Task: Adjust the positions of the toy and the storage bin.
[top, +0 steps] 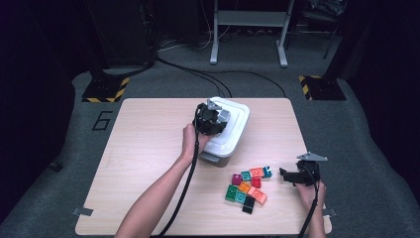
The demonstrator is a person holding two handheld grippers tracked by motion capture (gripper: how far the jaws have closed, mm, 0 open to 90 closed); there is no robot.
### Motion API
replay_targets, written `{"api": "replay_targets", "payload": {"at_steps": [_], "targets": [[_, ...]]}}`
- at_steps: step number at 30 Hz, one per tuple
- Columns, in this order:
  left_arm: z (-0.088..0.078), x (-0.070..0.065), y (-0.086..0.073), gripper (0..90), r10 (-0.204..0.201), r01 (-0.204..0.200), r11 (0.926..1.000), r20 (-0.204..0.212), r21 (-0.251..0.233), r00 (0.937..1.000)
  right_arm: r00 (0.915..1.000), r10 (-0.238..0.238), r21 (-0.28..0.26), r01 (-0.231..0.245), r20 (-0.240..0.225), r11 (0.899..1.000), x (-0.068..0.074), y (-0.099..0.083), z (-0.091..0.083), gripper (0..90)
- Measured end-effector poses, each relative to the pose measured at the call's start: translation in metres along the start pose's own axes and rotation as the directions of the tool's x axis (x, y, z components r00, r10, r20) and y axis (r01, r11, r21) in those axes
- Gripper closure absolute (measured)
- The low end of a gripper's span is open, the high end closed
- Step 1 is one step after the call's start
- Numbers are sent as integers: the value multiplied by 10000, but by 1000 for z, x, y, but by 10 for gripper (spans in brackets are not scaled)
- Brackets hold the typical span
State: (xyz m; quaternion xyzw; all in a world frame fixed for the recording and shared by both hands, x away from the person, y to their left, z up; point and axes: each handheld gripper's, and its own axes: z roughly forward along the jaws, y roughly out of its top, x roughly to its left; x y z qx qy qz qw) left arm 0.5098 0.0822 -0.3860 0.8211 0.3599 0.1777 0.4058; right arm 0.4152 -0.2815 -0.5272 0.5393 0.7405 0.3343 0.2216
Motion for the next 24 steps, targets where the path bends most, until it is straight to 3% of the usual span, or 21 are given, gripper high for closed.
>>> {"api": "replay_targets", "payload": {"at_steps": [2,9,12,15,17,20,24], "targets": [[-2,1,-2,653,-110,110,9999,224,2,9997,10000,-2,4,2,18,10000,0,0,0,79],[-10,5,-6,669,143,-154,9996,488,223,9987,10000,-2,-5,2,60,10000,0,0,0,88],[-11,3,-3,653,477,-482,9982,136,351,9988,10000,-8,-9,9,80,10000,0,0,0,89],[-10,-1,1,500,654,-653,9974,-21,294,9979,9999,5,-23,-5,102,10000,0,0,0,93],[-8,-5,6,492,877,-870,9958,-266,287,9958,9999,8,-22,-7,119,10000,0,0,0,95],[-4,-10,13,504,1480,-1455,9886,-733,375,9863,9999,3,-26,-2,127,10000,0,0,0,95],[2,-17,15,615,2122,-2089,9771,-1247,393,9692,9999,24,-39,-24,98,10000,0,0,0,95]]}}
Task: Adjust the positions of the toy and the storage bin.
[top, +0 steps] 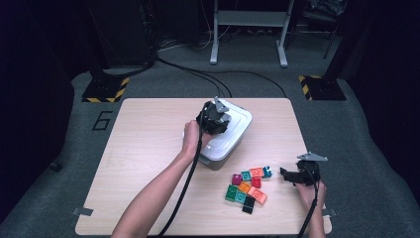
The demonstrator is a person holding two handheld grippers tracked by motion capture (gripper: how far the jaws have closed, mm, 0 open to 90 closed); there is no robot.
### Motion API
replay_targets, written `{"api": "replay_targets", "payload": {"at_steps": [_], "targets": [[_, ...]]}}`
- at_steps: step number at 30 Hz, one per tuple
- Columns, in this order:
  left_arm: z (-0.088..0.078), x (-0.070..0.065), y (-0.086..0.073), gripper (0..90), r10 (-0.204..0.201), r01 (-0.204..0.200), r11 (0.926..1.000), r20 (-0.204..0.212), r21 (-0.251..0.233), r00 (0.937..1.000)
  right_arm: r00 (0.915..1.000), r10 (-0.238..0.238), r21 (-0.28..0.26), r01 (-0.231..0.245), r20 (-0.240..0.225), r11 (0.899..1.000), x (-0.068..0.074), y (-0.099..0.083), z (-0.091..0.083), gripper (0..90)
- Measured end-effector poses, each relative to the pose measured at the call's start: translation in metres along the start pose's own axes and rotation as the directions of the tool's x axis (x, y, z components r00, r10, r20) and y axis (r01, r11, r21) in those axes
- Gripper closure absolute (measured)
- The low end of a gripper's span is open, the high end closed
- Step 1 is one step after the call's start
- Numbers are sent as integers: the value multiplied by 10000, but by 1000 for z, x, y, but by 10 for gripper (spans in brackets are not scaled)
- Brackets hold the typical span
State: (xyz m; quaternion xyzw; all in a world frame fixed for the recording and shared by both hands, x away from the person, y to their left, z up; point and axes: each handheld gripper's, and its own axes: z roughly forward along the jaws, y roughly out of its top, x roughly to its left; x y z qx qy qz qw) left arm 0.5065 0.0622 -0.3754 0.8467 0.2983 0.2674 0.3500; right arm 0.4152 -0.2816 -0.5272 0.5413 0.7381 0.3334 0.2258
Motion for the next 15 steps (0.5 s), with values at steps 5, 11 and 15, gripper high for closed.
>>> {"api": "replay_targets", "payload": {"at_steps": [5,11,15], "targets": [[0,2,-1,638,64,-63,10000,-110,50,9999,10000,18,19,-18,-46,10000,-1,0,0,94],[-3,7,-4,665,-182,180,9998,185,98,9997,10000,12,17,-12,-43,10000,-1,0,0,94],[-5,7,-5,666,-243,241,9997,382,62,9990,10000,35,13,-35,-36,10000,-1,0,0,95]]}}
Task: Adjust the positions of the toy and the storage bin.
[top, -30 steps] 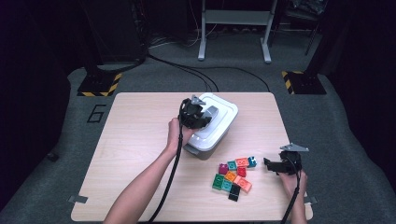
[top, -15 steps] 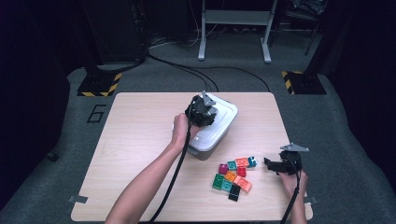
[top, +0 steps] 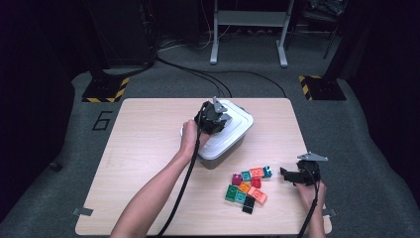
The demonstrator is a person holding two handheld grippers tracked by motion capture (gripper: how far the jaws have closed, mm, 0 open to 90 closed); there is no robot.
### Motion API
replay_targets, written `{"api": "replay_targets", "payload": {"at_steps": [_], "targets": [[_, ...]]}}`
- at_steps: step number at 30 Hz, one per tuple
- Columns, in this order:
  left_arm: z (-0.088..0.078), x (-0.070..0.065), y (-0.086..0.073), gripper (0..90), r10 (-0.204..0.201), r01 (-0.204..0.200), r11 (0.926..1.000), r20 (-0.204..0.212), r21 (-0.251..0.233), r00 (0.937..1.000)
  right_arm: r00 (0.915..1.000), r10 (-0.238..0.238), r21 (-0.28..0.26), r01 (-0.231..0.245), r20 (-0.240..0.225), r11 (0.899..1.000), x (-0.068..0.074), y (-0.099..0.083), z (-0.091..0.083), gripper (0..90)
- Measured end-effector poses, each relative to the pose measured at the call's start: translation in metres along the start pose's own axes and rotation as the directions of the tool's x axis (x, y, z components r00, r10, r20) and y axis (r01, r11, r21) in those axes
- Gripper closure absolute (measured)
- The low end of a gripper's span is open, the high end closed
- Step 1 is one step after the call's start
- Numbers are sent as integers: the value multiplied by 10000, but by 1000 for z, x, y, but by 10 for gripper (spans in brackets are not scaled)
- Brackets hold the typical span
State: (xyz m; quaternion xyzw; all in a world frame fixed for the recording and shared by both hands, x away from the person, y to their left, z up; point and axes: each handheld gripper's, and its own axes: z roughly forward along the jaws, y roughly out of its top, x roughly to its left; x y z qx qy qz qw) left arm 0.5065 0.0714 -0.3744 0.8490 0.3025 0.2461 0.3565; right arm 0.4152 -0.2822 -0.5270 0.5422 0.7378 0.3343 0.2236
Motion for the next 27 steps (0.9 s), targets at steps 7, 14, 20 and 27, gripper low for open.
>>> {"api": "replay_targets", "payload": {"at_steps": [7,14,20,27], "targets": [[-5,0,-3,667,-112,118,9999,559,-95,9984,10000,-48,3,48,-12,10000,0,0,0,94],[-11,-7,-8,668,-302,322,9992,905,-215,9954,10000,-18,0,18,-21,10000,0,0,0,94],[-16,-14,-10,667,-256,278,9994,1010,-200,9946,10000,-28,-1,28,-7,10000,0,0,0,94],[-20,-11,-9,667,-120,145,9995,875,-280,9961,10000,-39,-9,39,0,10000,1,0,0,94]]}}
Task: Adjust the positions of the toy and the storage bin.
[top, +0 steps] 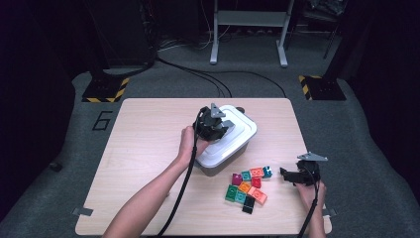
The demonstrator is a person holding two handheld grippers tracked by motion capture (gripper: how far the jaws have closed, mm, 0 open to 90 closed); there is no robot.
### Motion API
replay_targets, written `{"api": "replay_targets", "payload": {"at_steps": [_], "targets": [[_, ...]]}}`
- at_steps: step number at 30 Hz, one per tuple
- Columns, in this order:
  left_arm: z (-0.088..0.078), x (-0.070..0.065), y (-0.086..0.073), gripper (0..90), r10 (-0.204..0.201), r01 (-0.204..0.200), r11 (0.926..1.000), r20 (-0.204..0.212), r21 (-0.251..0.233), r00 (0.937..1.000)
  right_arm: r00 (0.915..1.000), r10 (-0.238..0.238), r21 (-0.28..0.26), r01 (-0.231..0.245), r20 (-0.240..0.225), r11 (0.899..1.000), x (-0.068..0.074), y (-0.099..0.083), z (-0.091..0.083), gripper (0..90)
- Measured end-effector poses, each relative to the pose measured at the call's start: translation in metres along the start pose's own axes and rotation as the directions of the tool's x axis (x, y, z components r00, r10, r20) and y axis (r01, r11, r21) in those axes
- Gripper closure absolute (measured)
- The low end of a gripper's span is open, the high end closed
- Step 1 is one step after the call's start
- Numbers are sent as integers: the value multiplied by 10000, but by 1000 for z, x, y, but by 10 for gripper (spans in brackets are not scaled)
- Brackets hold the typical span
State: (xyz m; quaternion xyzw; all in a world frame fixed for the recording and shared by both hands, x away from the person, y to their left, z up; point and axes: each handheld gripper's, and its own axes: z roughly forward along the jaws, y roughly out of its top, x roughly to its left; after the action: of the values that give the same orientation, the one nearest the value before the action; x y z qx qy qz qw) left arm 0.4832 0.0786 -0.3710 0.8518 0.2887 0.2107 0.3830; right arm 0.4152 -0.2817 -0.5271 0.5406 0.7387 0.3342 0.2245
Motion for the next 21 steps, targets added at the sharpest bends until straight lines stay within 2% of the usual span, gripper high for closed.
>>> {"api": "replay_targets", "payload": {"at_steps": [11,12,14,21], "targets": [[-24,4,9,667,189,-205,9989,-387,-425,9991,10000,-10,10,10,-8,10000,0,0,0,94],[-26,5,9,667,25,-47,9985,-417,-544,9991,10000,4,8,-4,-10,10000,0,0,0,94],[-31,9,9,667,104,-131,9985,-500,-538,9987,10000,37,5,-37,10,10000,1,0,0,94],[-46,25,6,667,-75,22,9978,-806,-658,9967,10000,30,-1,-30,22,10000,1,0,0,94]]}}
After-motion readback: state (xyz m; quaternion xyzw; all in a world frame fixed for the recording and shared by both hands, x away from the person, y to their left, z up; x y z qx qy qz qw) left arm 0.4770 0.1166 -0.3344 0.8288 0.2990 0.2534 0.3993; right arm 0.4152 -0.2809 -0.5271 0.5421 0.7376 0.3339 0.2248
